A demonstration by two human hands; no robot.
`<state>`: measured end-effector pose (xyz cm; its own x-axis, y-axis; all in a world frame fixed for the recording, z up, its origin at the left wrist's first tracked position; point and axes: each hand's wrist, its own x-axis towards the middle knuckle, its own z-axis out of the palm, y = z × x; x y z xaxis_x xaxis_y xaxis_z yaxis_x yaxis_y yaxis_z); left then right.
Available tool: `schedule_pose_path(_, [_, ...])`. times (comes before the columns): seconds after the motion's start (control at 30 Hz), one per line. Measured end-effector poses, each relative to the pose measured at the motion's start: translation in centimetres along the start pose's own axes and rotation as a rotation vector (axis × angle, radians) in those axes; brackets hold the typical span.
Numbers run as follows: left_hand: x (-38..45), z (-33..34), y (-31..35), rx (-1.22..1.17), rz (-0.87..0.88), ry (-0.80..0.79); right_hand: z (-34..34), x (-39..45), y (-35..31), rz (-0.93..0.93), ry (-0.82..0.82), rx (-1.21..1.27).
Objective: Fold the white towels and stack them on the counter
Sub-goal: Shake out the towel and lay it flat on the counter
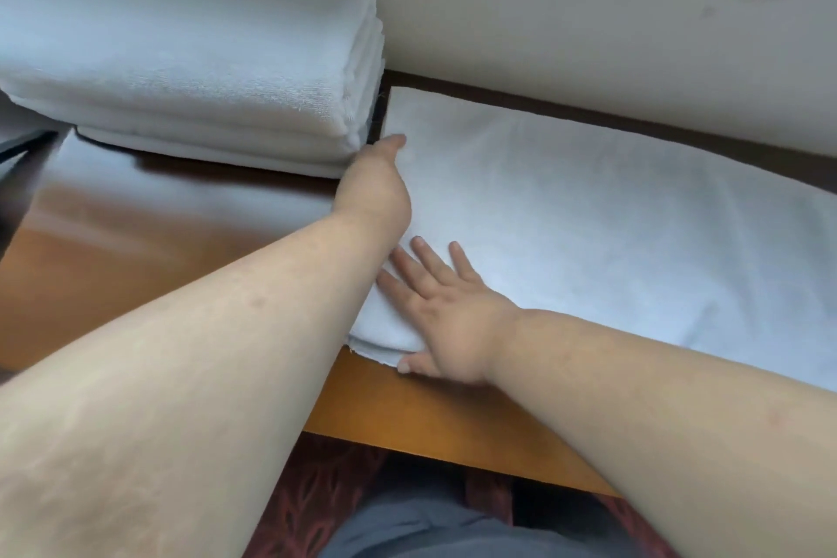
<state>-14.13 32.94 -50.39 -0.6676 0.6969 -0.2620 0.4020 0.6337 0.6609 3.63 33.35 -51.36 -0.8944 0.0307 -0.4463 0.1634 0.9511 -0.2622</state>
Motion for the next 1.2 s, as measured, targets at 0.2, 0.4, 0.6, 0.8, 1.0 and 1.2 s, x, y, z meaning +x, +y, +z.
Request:
schedule_pose_path(0.2, [-5.2,3.3,0.8,0.460,0.082,0.157,-0.4,-4.9,2.4,0.048,0.191,0.181])
schedule_pose_path(0.4, [-12.5,6.5,-2.5,0.726,0.484,-0.190,3.8,-14.4,6.3,0.384,0.084,0.060])
schedule_pose_path(0.6, [-14.3,8.3,3.1,0.562,0.341,-0.130,6.4,-21.1,6.5,0.411,0.353,0.155])
schedule_pose_path(0.8, [-21.1,17.5,14.0,0.497,0.751,-0.200,10.5,-30.0,8.8,0.738,0.502,0.437])
schedule_pose_path(1.0, [-23.4,26.7,20.3,0.673,0.899,-0.385,13.4,-39.0,13.9,1.155,0.897,0.701])
schedule_pose_path(1.2, [-24.8,31.7,23.5,0.762,0.941,-0.359,13.8,-42.5,19.3,1.454,0.761,1.253])
